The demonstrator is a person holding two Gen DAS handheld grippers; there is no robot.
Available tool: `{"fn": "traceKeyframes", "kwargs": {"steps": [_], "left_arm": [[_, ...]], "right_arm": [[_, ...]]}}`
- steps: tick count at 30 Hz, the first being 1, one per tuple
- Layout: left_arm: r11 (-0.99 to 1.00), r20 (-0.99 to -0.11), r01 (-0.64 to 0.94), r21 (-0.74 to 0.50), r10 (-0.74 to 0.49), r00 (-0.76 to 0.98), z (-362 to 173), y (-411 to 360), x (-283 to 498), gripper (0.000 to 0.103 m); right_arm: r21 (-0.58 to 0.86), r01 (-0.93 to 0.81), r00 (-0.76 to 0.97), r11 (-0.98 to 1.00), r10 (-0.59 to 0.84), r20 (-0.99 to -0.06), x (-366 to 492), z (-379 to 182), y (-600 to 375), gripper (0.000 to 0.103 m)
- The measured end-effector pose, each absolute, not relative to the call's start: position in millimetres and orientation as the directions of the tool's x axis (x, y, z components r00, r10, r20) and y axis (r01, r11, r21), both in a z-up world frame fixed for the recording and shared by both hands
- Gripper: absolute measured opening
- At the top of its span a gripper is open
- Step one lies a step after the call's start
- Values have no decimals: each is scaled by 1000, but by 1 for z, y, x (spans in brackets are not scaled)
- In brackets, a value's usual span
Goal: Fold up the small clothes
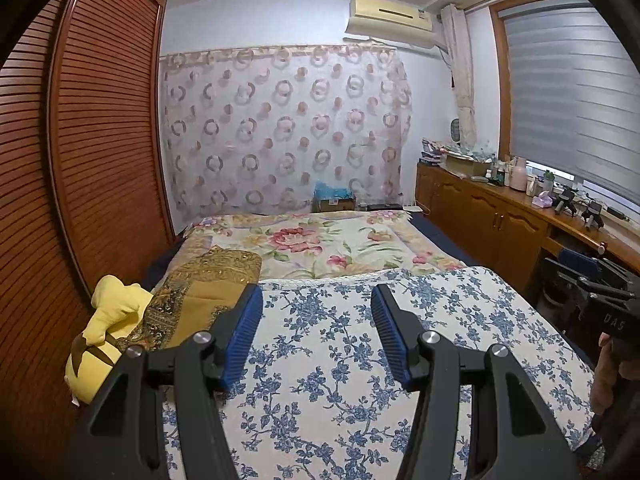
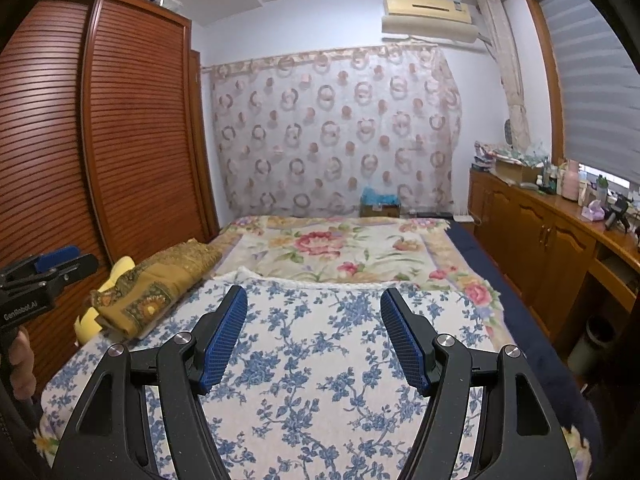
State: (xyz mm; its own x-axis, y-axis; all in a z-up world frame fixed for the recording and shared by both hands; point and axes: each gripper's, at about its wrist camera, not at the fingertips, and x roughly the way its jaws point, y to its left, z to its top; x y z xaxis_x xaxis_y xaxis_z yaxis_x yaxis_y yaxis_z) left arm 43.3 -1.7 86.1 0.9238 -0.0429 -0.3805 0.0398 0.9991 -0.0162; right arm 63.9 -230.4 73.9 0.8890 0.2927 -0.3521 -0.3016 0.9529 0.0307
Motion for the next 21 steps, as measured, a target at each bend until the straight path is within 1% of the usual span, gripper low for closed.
{"fn": "traceKeyframes", "kwargs": {"steps": [21], "left_arm": [[999, -374, 30, -10, -32, 927, 86, 0, 42, 56]], "right_arm": [[30, -302, 889, 953, 293, -353, 64, 73, -230, 71]]}}
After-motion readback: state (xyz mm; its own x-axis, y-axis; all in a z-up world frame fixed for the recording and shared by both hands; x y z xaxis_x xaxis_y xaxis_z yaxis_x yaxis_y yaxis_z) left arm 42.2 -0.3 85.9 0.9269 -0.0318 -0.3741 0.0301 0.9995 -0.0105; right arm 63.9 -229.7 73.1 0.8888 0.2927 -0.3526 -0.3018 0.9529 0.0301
